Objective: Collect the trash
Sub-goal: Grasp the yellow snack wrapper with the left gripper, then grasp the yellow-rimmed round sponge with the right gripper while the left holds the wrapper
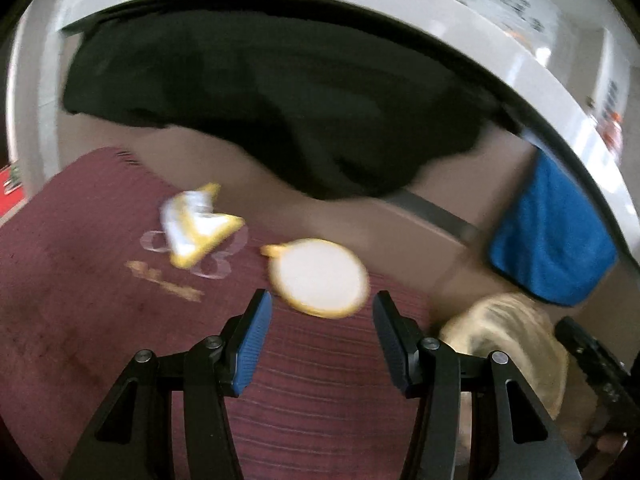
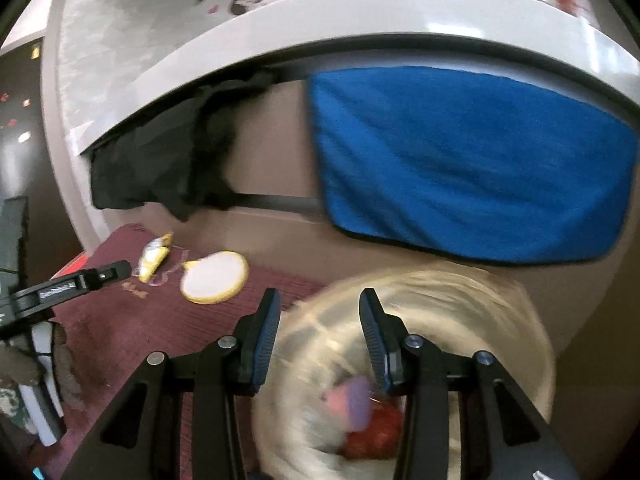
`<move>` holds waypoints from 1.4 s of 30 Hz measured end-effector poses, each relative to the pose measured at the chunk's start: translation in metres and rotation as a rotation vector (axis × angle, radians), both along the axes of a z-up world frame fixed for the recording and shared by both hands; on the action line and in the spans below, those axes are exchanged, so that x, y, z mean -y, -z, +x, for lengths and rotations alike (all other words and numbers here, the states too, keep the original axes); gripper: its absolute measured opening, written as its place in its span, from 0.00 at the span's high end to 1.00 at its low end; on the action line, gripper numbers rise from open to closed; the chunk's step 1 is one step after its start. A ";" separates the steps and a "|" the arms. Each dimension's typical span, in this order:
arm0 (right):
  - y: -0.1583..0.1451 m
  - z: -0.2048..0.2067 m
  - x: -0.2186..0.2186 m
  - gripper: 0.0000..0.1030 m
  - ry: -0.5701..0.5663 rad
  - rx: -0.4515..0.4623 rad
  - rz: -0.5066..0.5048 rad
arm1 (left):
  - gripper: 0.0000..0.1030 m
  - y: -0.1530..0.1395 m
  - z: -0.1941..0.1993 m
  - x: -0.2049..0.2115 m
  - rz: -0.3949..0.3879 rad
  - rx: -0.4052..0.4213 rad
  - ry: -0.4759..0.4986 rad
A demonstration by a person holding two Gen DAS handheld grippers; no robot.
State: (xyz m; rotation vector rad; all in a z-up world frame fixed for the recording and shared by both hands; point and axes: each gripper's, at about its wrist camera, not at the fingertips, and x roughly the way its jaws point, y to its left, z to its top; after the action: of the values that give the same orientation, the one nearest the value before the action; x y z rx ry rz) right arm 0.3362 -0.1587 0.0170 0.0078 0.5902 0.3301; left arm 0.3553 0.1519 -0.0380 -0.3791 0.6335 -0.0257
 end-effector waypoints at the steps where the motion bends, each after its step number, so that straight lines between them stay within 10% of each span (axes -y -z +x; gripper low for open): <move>1: 0.000 0.003 -0.011 0.62 -0.015 -0.003 0.000 | 0.48 0.002 -0.001 -0.014 -0.006 -0.002 -0.017; 20: 0.055 0.070 -0.138 0.62 -0.136 -0.136 -0.050 | 0.47 0.090 0.142 -0.138 -0.286 -0.240 -0.164; 28: 0.089 0.125 -0.153 0.62 -0.106 -0.267 -0.009 | 0.70 0.074 0.122 -0.121 -0.211 -0.207 -0.129; 39: 0.117 0.158 -0.180 0.60 -0.078 -0.303 -0.050 | 0.70 0.026 0.036 -0.104 -0.001 -0.085 -0.045; 42: 0.113 0.149 -0.188 0.77 -0.124 -0.301 -0.039 | 0.70 0.016 0.020 -0.107 0.026 -0.070 -0.040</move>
State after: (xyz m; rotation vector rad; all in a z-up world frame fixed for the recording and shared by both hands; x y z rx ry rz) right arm 0.4853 0.0295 -0.0959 -0.0173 0.8976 0.4415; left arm 0.3756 0.2592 -0.0540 -0.3681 0.6944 0.0339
